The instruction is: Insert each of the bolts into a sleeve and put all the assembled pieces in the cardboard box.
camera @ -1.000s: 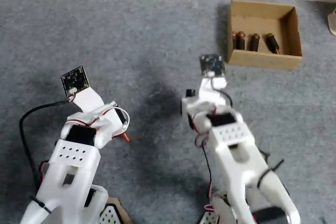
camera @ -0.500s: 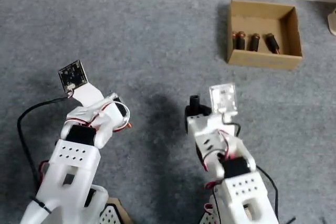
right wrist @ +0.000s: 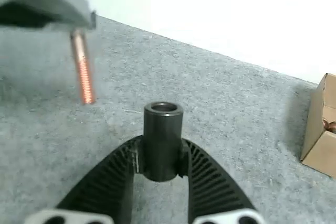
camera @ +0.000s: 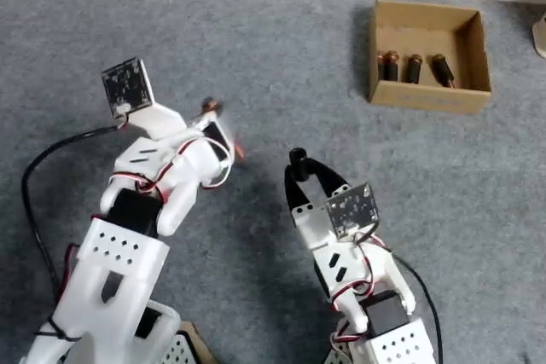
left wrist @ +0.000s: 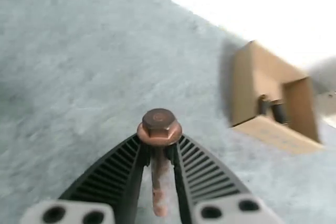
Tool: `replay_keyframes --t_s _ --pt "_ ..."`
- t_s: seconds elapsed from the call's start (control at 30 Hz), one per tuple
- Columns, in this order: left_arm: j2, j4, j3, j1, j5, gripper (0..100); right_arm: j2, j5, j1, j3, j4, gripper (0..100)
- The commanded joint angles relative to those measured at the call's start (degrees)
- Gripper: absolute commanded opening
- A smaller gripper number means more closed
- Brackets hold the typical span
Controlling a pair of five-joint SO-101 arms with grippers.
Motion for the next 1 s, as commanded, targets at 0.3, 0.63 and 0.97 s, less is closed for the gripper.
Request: replay_keyframes --t_s 0.3,0.63,0.97 --pt "-0.13 -1.67 -9.27 10.24 0.35 1 -1.89 1.05 -0.75 4.44 -1.45 0.5" --pt "-0.13 -1.67 -10.59 15.87 0.35 1 -1.89 1.05 -0.75 4.62 -1.45 0.5" --pt "-0.13 -1.58 -10.07 15.87 0.09 1 -1.89 1.05 -0.75 4.62 -1.45 0.5"
